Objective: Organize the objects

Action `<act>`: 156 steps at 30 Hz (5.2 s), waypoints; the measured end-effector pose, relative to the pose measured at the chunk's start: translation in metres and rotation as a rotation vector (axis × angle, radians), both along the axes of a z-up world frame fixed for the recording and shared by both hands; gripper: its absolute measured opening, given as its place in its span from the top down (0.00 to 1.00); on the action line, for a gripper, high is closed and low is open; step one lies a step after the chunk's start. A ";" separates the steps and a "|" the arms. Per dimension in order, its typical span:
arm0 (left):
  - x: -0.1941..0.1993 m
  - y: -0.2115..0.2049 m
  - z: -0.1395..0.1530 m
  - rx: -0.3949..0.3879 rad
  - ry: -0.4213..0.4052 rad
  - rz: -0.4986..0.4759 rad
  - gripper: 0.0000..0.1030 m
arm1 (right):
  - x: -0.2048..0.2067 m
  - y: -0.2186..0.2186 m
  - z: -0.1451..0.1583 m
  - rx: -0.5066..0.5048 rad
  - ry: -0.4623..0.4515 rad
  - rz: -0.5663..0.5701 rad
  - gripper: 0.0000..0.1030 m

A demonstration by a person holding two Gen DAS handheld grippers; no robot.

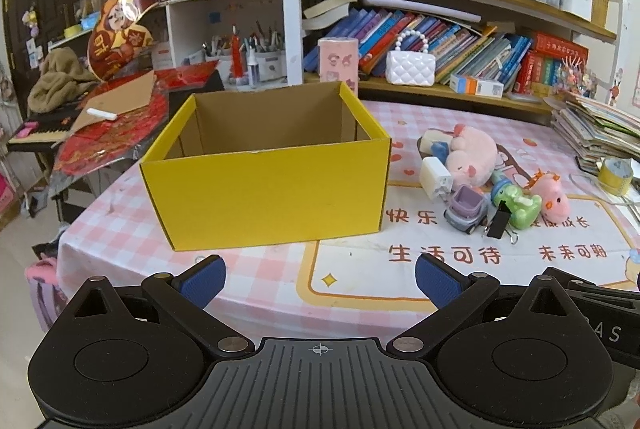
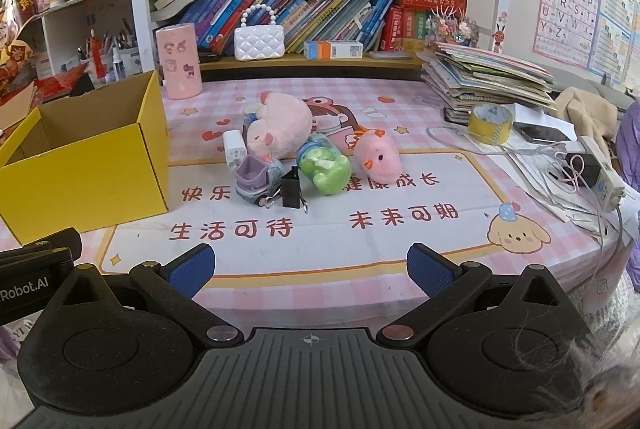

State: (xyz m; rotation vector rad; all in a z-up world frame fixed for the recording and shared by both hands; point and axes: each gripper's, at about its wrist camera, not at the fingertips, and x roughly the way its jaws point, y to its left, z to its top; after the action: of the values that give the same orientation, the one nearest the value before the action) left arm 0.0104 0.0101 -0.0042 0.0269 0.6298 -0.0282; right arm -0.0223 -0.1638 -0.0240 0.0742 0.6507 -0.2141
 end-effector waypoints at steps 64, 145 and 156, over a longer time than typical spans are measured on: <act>0.114 -0.130 -0.037 -0.089 0.206 -0.106 0.34 | 0.139 -0.140 -0.027 0.096 0.067 0.098 0.36; -0.003 0.115 -0.006 -0.111 0.064 0.044 0.59 | 0.045 0.112 -0.010 0.189 0.120 0.454 0.59; -0.009 0.136 0.005 -0.151 0.013 0.037 0.59 | 0.036 0.132 0.001 0.152 0.093 0.454 0.59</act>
State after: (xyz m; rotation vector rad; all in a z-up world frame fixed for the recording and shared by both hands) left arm 0.0012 0.1465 0.0012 -0.1312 0.6393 -0.0398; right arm 0.0133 -0.0319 -0.0231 0.0610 0.7586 0.2710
